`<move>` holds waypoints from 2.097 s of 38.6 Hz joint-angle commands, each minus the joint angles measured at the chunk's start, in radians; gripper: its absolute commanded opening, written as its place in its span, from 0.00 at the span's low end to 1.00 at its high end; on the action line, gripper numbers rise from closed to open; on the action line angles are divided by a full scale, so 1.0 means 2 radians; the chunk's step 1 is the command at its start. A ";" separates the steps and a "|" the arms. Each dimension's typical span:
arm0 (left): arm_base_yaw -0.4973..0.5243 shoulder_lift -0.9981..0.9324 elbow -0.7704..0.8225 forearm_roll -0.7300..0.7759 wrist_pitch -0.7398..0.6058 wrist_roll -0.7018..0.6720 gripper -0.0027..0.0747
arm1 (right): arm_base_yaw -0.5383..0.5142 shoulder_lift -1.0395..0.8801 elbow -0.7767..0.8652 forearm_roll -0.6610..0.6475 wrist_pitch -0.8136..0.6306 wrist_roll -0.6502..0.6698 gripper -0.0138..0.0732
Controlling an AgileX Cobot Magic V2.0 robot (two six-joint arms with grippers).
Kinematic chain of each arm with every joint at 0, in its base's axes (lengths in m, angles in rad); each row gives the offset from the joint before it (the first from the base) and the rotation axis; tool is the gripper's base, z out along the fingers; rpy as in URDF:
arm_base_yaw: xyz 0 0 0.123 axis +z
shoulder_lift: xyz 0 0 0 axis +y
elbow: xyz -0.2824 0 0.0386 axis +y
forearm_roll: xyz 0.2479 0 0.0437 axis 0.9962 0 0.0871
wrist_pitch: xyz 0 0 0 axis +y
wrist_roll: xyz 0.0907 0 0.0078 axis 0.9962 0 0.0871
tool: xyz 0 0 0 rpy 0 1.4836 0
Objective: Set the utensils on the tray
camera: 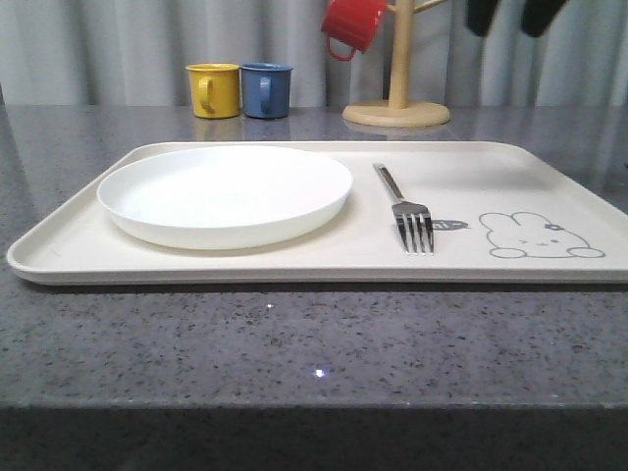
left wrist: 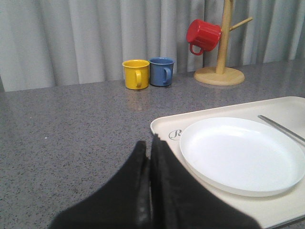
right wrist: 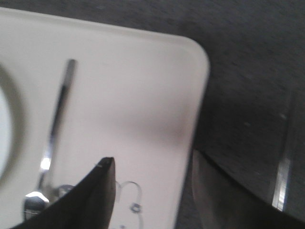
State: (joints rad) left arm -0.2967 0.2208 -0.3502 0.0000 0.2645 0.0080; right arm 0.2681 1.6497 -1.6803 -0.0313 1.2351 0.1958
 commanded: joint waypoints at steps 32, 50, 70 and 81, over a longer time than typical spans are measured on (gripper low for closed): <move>0.000 0.004 -0.014 -0.003 -0.043 -0.004 0.01 | -0.197 0.012 0.165 0.035 -0.038 -0.104 0.62; 0.000 0.004 -0.014 -0.003 -0.043 -0.004 0.01 | -0.197 0.013 0.164 0.035 -0.031 -0.104 0.19; 0.000 0.004 -0.014 -0.003 -0.044 -0.004 0.01 | -0.156 -0.067 0.107 0.049 0.040 -0.071 0.17; 0.000 0.004 -0.014 -0.003 -0.044 -0.004 0.01 | -0.036 -0.060 0.106 0.056 0.020 -0.008 0.18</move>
State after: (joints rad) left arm -0.2967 0.2208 -0.3502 0.0000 0.2628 0.0080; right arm 0.1377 1.5523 -1.4372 0.0672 1.2340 0.1364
